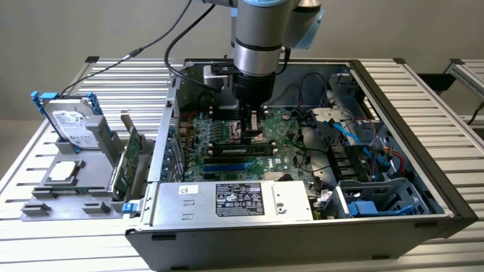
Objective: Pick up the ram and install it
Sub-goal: 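Press down the ram until it locks into place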
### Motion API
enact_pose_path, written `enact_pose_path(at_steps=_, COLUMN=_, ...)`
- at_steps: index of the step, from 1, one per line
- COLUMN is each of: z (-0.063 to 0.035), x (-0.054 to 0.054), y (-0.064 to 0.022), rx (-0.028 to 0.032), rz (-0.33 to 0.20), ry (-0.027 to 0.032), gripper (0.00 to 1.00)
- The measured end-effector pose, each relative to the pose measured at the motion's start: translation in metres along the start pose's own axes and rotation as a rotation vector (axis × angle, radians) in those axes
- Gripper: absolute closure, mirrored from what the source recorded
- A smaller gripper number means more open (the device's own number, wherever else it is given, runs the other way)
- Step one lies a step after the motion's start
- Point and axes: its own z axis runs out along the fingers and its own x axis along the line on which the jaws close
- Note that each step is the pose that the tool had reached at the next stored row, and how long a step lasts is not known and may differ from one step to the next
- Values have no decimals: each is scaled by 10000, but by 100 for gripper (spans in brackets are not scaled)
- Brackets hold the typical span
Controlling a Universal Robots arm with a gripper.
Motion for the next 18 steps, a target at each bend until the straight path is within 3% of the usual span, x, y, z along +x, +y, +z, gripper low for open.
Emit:
enact_pose_path(at_steps=5, z=91, x=-7, y=-5, rx=-2, rz=2, ry=40, gripper=89)
enact_pose_path(at_steps=7, z=121, x=-8, y=-6, rx=-10, rz=3, ry=86, gripper=89)
enact_pose_path(at_steps=12, z=141, x=-12, y=-7, rx=-7, rz=6, ry=119, gripper=89)
enact_pose_path(at_steps=18, z=-49, x=1, y=2, rx=-14, rz=5, ry=120, gripper=89)
